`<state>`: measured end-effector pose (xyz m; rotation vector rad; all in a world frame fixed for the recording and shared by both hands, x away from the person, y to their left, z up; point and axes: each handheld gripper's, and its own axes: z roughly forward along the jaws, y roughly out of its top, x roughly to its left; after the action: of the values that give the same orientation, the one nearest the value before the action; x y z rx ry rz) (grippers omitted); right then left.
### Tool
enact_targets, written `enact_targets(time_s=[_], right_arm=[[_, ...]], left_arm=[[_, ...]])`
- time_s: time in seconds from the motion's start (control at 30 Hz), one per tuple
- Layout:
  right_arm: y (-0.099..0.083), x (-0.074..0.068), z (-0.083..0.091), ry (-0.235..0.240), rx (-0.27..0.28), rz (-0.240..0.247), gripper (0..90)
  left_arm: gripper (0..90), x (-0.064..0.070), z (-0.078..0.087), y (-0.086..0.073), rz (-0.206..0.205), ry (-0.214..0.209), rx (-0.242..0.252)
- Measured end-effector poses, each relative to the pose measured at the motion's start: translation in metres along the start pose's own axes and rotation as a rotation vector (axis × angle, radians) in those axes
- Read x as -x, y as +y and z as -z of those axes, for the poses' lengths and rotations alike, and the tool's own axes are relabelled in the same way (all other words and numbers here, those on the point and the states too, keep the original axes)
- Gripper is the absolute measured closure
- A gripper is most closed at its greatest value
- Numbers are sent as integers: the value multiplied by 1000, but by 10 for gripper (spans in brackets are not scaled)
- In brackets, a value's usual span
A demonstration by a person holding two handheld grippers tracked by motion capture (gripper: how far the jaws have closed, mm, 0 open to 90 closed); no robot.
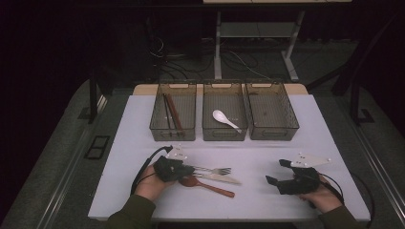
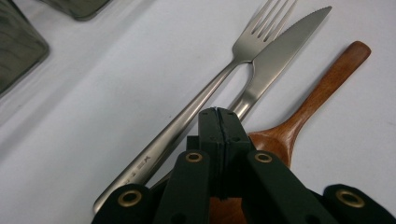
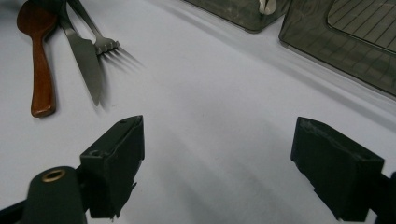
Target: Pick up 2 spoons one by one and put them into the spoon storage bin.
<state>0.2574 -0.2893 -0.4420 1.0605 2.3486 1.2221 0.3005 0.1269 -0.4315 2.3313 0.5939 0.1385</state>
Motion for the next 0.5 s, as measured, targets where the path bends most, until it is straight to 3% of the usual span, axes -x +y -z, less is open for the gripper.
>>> enact_targets(time_s=[0.13, 0.27, 0.33, 0.5], right_arm=[[0, 0, 0, 0, -4, 0, 176], [0, 0, 0, 0, 0, 0, 176], [0, 0, 0, -1, -5, -1, 176], [0, -1, 0, 5, -3, 5, 176]], left_arm=[[891, -1, 0, -2, 10, -2, -18], [890, -1, 2, 0, -2, 21, 8], [890, -3, 1, 0, 5, 25, -2], [891, 1, 0, -2, 6, 8, -9]])
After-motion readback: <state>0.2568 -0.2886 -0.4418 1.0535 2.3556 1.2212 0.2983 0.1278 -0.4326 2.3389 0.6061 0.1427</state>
